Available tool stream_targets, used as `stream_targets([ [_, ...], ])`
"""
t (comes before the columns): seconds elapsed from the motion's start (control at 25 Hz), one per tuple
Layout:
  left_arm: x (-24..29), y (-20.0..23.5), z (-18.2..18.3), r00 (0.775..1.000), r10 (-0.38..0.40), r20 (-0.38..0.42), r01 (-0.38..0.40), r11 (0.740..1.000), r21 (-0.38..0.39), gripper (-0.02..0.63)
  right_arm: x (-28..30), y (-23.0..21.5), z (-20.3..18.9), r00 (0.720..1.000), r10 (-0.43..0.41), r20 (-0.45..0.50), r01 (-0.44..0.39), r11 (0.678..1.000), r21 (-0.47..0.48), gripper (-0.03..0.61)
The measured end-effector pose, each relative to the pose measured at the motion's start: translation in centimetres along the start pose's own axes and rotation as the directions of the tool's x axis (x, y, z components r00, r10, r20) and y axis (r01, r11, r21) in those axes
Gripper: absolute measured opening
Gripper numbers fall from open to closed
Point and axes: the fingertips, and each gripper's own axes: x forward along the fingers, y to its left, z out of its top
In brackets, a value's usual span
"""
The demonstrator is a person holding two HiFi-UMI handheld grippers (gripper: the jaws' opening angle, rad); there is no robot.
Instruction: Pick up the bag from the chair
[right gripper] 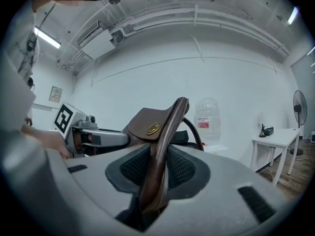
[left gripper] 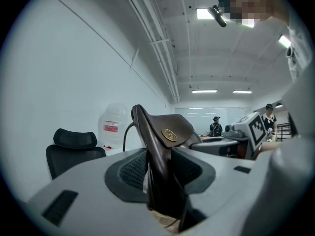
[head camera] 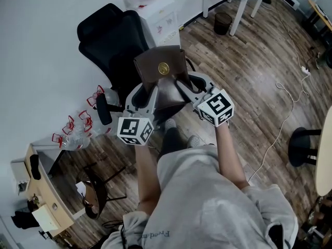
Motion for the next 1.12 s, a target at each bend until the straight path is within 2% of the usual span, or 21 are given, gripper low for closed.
stream_targets([
  [0.4, -1.1, 0.6, 0.3, 1.000, 0.021, -0.002, -0.021, 1.000, 0.017, 0.141, 0.6, 1.1, 0.3, 1.000, 0.012, -0.017, -0.013, 0.999, -0.049, 0.117],
  [0.6, -2.0, 1.6, 0.7, 0.998, 0.039, 0.045, -0.036, 0.998, -0.058, 0.133, 1.0, 2.0, 0.6, 0.999, 0.030, 0.016, -0.029, 0.999, -0.034, 0.123],
  [1.12, -2.9, 1.8, 0.7, 0.998, 0.040, 0.046, -0.038, 0.998, -0.051, 0.132, 1.1, 3.1, 1.2, 1.000, -0.002, 0.018, 0.004, 0.990, -0.143, 0.112],
])
